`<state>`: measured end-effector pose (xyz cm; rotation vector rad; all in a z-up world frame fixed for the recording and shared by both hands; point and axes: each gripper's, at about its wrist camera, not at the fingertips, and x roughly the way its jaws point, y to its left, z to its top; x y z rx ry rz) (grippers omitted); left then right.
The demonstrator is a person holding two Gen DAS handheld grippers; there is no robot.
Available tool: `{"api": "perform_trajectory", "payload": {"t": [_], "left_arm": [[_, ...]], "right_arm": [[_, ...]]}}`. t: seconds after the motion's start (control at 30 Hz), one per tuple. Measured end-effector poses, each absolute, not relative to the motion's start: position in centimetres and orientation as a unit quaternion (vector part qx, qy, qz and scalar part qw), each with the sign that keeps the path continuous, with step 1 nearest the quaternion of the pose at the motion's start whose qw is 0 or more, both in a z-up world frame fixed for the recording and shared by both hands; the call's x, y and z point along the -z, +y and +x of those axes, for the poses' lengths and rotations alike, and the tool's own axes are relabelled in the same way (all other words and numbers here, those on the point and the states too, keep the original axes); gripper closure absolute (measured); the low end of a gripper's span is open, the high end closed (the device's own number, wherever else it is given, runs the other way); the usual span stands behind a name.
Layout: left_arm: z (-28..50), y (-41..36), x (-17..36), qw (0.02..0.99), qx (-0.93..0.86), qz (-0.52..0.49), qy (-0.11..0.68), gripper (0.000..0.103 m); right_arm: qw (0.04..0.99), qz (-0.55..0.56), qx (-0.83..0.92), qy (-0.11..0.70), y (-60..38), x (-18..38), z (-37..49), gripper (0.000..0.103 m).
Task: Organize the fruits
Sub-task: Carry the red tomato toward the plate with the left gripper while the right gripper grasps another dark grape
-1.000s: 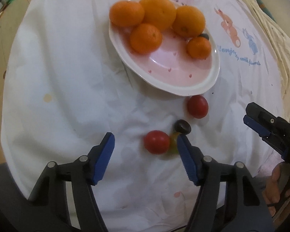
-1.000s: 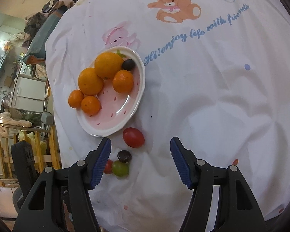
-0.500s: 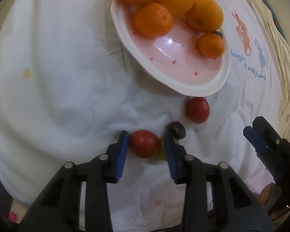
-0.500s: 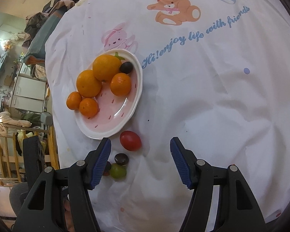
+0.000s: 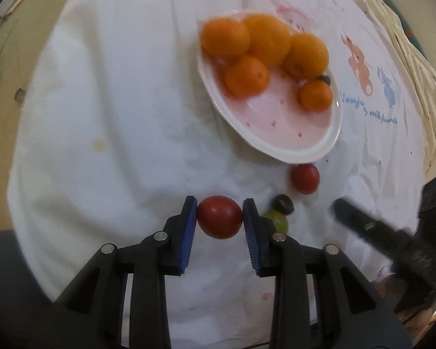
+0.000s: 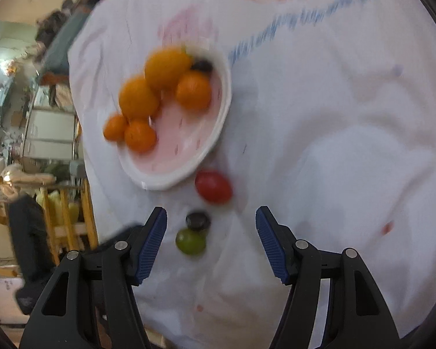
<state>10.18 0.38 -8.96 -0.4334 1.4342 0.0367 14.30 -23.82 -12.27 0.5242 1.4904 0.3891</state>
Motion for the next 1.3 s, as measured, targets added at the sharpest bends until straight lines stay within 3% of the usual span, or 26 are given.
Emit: {"api": "perform_trajectory", "payload": {"t": [0.43,0.6,0.7,1.3], "left_arm": [[10.0,1.2,5.2,0.782,-0.033,-0.175,0.598,0.075],[10.1,0.8,4.9,0.784,-0.028,-0.175,0.595,0.075],[10.1,0.7,4.9,0.786,-0.03,-0.17,0.594,0.075],[9.9,1.2,6.1,0.783,-0.051,-0.163,0.598,0.075]], "right_arm": [[0.691,0.192,-0.169,0.676,-19.8,14.0,14.5,0.065],[0.69,0.178,-0.162,0.683,-19.4,14.9,14.5,0.067],[0.695,0.176,-0.166,0.677,-19.5,14.7,14.7,0.076],[0.713,0.225,-0.182,0.638,-22.6,11.6,14.3,0.076]]}}
